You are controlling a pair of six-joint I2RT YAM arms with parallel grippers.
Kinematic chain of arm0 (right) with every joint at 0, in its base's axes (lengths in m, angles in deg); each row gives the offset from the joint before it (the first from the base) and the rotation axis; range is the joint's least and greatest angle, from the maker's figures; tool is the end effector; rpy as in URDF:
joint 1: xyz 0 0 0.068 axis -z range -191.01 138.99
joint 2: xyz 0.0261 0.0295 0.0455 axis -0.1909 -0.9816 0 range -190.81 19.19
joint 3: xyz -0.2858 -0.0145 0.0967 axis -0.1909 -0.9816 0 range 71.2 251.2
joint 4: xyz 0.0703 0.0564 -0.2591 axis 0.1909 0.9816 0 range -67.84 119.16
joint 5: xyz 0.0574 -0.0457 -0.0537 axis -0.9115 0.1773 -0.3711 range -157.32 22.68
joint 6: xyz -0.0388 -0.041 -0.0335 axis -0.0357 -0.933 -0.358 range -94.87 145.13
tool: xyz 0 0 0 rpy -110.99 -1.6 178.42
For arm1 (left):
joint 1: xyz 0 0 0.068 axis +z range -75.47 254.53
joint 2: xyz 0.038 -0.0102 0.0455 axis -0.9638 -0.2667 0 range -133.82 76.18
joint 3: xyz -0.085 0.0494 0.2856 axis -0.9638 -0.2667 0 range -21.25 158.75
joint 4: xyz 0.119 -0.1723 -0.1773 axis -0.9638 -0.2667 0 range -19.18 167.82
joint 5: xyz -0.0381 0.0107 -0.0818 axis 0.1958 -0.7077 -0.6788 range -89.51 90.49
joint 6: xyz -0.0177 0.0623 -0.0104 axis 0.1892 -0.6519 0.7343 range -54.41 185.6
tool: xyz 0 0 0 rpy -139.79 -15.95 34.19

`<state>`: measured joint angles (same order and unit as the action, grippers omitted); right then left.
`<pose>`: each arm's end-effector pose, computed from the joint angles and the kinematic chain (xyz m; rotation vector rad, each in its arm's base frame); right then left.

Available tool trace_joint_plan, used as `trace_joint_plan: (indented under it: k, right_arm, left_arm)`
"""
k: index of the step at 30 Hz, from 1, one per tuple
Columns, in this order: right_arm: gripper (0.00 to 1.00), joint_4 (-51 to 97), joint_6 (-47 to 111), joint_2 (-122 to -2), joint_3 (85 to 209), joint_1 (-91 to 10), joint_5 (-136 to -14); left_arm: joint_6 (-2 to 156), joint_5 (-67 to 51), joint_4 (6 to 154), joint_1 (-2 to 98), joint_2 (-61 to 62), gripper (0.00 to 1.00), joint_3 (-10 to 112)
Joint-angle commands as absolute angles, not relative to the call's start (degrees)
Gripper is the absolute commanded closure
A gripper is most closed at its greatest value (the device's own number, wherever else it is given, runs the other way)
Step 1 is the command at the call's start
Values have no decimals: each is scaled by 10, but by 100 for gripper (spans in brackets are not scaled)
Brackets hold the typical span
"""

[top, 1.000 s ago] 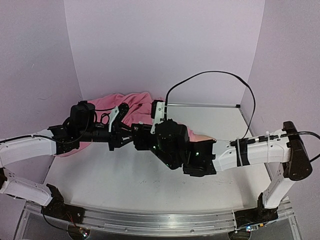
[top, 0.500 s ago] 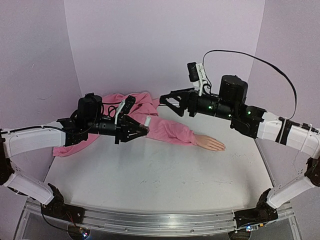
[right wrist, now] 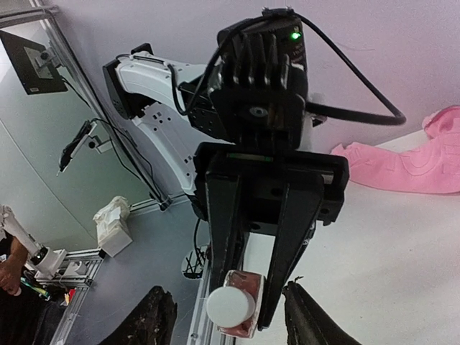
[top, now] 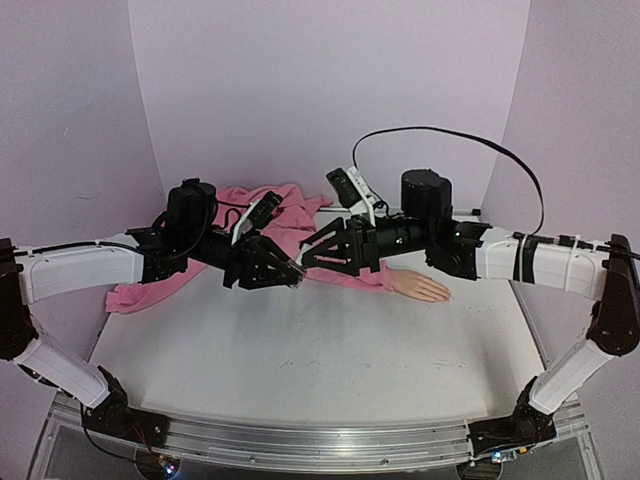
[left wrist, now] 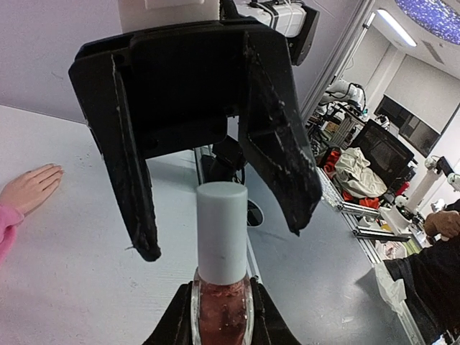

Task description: Paint the nails

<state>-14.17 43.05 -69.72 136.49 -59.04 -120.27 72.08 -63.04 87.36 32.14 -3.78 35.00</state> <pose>0.2222 0.3087 0.3820 -1.1985 1.1183 1.5287 0.2080 -0.2524 0.3303 1.3631 1.4264 -1.5744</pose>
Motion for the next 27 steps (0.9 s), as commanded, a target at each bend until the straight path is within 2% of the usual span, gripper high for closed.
trace_joint_plan:
  k: [1, 8, 15, 21, 25, 27]
  right_arm:
    - [47, -225, 462, -707, 1395, -589, -1258]
    - [60, -252, 481, -722, 1406, -589, -1266]
    - [77, -257, 484, -736, 1410, -591, -1274]
    - [86, -260, 482, -738, 1398, -600, -1264]
    - [98, -267, 485, -739, 1379, -608, -1239]
    - [100, -273, 488, -738, 1365, -614, -1226]
  left_arm:
    - [729, -663, 904, 317, -41, 100, 381]
    - [730, -665, 904, 316, -43, 100, 382]
    - [729, -653, 904, 316, -41, 100, 379]
    - [721, -621, 905, 319, -24, 100, 371]
    - [714, -589, 906, 324, -8, 100, 362]
    - [709, -563, 907, 327, 4, 100, 356]
